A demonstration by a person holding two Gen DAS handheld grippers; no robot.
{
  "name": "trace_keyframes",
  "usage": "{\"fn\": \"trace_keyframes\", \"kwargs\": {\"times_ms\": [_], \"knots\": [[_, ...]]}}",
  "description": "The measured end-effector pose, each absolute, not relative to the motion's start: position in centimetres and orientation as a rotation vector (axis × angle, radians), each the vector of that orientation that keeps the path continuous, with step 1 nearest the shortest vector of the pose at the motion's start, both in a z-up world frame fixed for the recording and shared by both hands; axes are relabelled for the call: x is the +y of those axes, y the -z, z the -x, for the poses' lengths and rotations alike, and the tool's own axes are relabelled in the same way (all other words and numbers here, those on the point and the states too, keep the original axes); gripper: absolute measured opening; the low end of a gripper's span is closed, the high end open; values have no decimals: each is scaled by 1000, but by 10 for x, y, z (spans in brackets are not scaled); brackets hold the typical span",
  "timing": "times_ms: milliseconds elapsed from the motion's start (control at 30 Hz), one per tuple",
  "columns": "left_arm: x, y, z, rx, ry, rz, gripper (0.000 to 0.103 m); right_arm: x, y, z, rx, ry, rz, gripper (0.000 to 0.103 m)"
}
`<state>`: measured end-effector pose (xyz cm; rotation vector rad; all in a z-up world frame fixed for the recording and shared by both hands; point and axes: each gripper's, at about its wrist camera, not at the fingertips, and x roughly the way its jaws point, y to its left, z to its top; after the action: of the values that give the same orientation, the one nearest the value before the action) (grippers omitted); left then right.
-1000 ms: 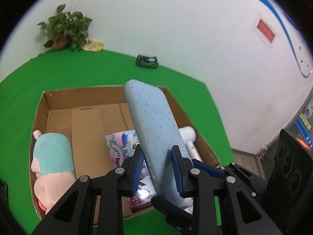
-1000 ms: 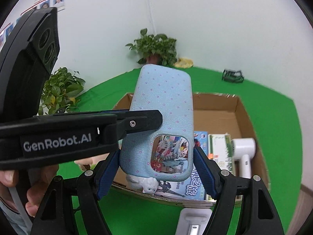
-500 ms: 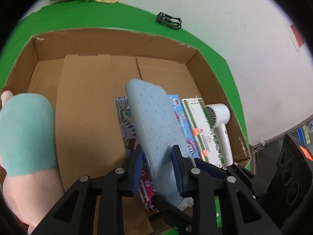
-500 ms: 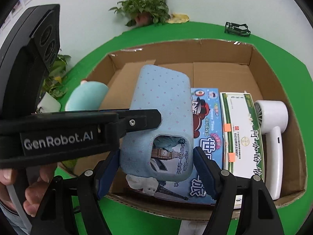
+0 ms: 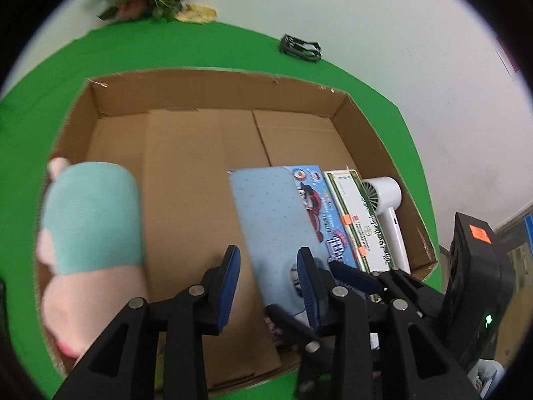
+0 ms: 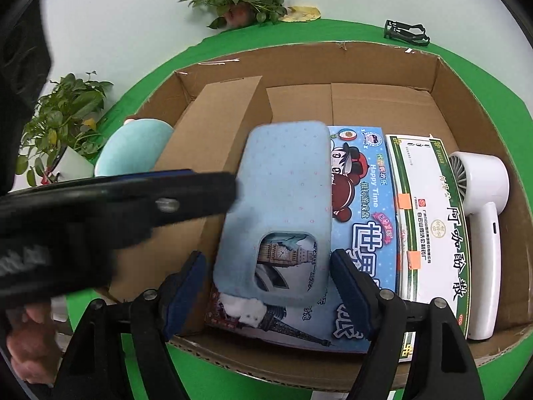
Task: Organize objects
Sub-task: 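Carry the phone case with the right gripper and lay it on the board-game box, then move the right gripper toward the white phone stand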
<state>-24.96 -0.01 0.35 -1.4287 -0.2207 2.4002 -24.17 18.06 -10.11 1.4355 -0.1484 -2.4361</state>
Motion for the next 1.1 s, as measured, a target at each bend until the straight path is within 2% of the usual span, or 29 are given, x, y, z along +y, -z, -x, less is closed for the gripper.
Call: {"fn": "trace_keyframes", "kwargs": {"times_ms": [67, 100, 133, 167, 200, 233, 267, 333, 433, 567, 667, 867, 1100], "knots": [[-8, -19, 231, -198, -2483, 1341, 34, 185, 93, 233, -118, 2456, -1392, 78], [-13, -30, 216, -177, -2546, 1268, 36, 186, 89, 229, -98, 2474, -1366, 86], [-15, -37, 205, -152, -2601, 1214, 44, 189, 85, 223, -82, 2492, -1335, 93], [-16, -45, 192, -121, -2667, 1141, 57, 194, 77, 212, -79, 2513, -1280, 102], [-17, -56, 171, -72, -2768, 1016, 66, 200, 71, 202, -83, 2542, -1226, 103], [-16, -61, 157, -39, -2837, 934, 85, 205, 64, 192, -70, 2584, -1186, 103], [-15, -67, 142, -4, -2907, 845, 90, 211, 55, 177, -20, 2653, -1129, 103], [-7, -75, 110, 61, -3027, 652, 90, 216, 46, 160, 40, 2698, -1086, 103], [3, -78, 87, 63, -3058, 595, 90, 226, 31, 132, 66, 2754, -1045, 103], [14, -77, 70, 21, -3020, 612, 90, 236, 17, 101, 79, 2815, -985, 103], [24, -74, 59, 77, -3017, 607, 90, 243, 15, 78, 115, 2833, -978, 103], [38, -59, 45, 109, -2975, 657, 90, 259, 21, 51, 105, 2829, -996, 103], [47, -45, 43, 64, -2943, 729, 90, 264, 26, 35, 104, 2806, -985, 103]]}}
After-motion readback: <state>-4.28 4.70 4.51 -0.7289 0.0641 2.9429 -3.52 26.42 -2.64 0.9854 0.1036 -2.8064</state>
